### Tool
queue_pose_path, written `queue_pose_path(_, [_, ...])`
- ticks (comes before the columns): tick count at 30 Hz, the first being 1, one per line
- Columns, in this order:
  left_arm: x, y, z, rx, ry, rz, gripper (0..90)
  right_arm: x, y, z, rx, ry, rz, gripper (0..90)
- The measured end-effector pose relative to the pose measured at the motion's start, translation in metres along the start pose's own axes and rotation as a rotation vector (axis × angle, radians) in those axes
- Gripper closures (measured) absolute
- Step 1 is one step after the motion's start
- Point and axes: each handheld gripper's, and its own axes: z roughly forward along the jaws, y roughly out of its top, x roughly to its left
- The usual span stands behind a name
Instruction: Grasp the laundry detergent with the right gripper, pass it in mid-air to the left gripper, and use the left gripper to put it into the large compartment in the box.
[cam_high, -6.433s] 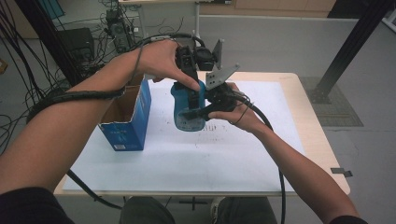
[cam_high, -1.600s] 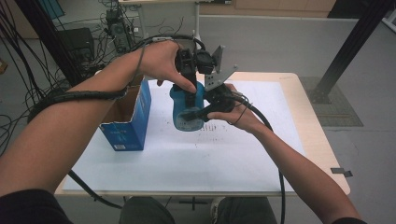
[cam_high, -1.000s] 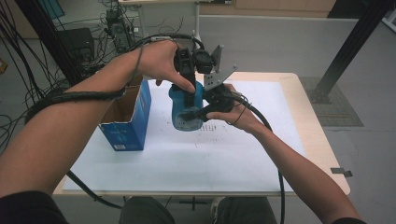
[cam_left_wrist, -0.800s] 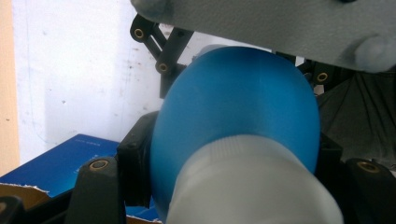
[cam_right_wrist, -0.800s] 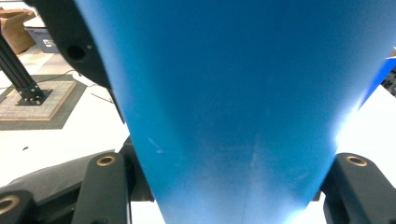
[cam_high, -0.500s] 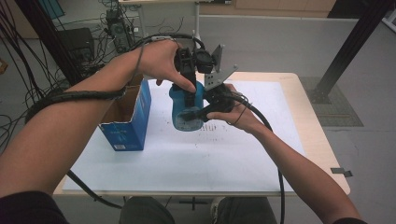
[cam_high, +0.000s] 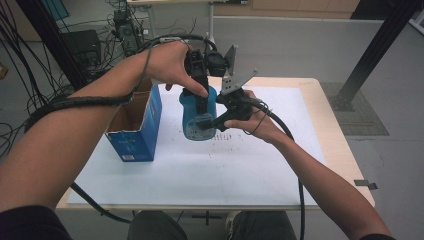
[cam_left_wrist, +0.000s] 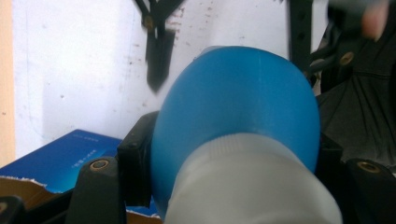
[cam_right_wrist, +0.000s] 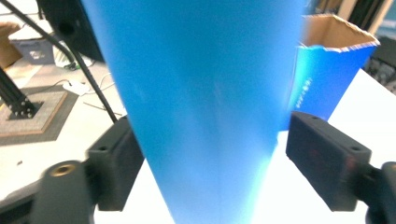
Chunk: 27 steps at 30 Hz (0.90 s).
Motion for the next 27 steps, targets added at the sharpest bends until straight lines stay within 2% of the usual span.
queue_pose_path(5, [0.006,-0.005,-0.004,-0.002,0.009,-0.037,36.1,-0.001,-0.004,-0.011,0.035,-0.028,0.042,12.6])
queue_pose_path(6, [0.007,-0.007,-0.005,-0.002,0.012,-0.046,36.1,-0.001,-0.004,-0.016,0.058,-0.044,0.041,11.7])
queue_pose_path(8, [0.010,-0.009,-0.007,0.006,0.015,-0.067,36.1,-0.002,-0.005,-0.019,0.069,-0.045,0.046,11.4])
queue_pose_path(13, [0.016,-0.015,-0.015,0.009,0.027,-0.121,36.1,-0.002,-0.007,-0.031,0.126,-0.082,0.065,9.0])
queue_pose_path(14, [0.019,-0.019,-0.020,0.010,0.031,-0.157,36.1,-0.002,-0.007,-0.036,0.144,-0.092,0.071,8.8])
queue_pose_path(15, [0.019,-0.019,-0.020,0.010,0.031,-0.157,36.2,-0.002,-0.007,-0.036,0.144,-0.092,0.071,8.8])
queue_pose_path(18, [0.023,-0.025,-0.026,0.006,0.037,-0.202,36.2,-0.001,-0.008,-0.043,0.177,-0.105,0.075,8.8])
queue_pose_path(27, [0.038,-0.049,-0.056,0.004,0.070,-0.373,36.2,-0.002,-0.011,-0.067,0.236,-0.141,0.117,8.8])
